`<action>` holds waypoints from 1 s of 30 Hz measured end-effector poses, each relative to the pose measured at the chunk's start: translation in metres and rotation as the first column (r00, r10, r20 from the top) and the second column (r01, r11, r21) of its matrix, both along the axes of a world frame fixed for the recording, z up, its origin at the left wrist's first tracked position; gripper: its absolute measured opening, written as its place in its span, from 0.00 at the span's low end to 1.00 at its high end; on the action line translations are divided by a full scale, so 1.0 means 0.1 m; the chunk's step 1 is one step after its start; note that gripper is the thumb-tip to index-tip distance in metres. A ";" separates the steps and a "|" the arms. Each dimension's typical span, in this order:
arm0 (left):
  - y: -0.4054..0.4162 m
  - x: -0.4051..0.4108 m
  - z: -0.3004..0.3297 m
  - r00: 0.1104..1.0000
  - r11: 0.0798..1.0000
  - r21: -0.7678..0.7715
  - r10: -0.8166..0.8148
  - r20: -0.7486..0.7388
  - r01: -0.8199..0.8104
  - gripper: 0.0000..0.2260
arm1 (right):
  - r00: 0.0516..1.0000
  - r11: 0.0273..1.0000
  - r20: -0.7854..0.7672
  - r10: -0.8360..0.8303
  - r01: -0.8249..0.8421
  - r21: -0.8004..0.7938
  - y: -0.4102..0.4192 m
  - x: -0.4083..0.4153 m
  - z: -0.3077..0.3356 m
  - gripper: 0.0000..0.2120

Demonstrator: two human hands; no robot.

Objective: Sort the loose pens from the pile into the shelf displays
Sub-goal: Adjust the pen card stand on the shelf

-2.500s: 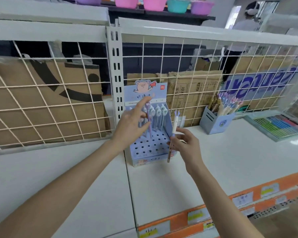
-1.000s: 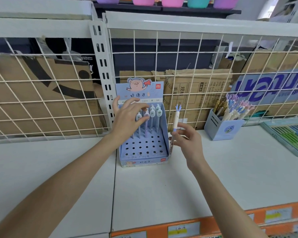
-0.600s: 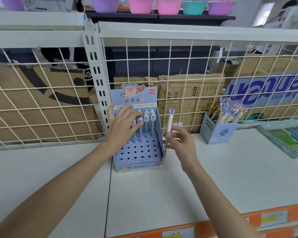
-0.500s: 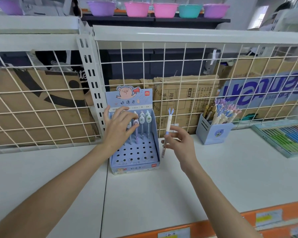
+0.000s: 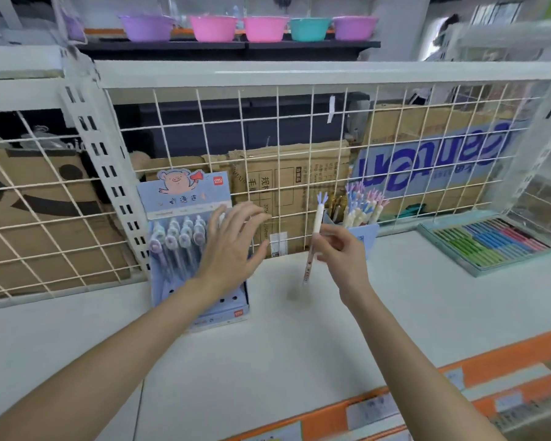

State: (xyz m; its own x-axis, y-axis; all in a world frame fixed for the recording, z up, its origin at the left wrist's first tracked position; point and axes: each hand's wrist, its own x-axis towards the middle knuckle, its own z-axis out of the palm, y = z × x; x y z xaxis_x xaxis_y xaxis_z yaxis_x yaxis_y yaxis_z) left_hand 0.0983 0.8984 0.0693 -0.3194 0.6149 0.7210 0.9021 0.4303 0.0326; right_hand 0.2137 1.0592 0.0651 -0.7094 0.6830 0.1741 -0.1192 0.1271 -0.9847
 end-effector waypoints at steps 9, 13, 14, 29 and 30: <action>1.08 0.36 -0.20 0.985 0.921 -0.389 0.065 0.159 0.002 0.27 | 0.910 0.905 -0.154 -0.385 0.405 0.133 0.93 0.14 0.30 0.04; 1.23 0.40 -0.23 0.971 0.873 -0.487 0.138 0.195 -0.027 0.27 | 0.921 0.894 -0.140 -0.363 0.387 0.228 1.05 0.04 0.34 0.04; 1.24 0.40 -0.22 0.967 0.869 -0.495 0.146 0.209 -0.024 0.27 | 0.928 0.895 -0.129 -0.351 0.373 0.246 1.06 0.01 0.32 0.04; 1.29 0.39 -0.24 0.968 0.846 -0.533 0.113 0.224 0.025 0.26 | 0.952 0.853 0.196 -0.236 0.107 0.510 1.15 -0.20 0.38 0.03; 1.29 0.39 -0.24 0.967 0.848 -0.529 0.112 0.230 0.028 0.26 | 0.941 0.843 0.240 -0.236 0.075 0.533 1.14 -0.22 0.35 0.04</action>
State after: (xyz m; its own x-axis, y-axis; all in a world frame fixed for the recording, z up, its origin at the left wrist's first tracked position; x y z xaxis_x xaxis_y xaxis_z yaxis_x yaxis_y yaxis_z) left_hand 0.1370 1.0274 0.0451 -0.4748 0.8592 0.1906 0.8758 0.4826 0.0061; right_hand 0.1915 1.1733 0.1000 -0.6736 0.6589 0.3348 0.2210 0.6119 -0.7594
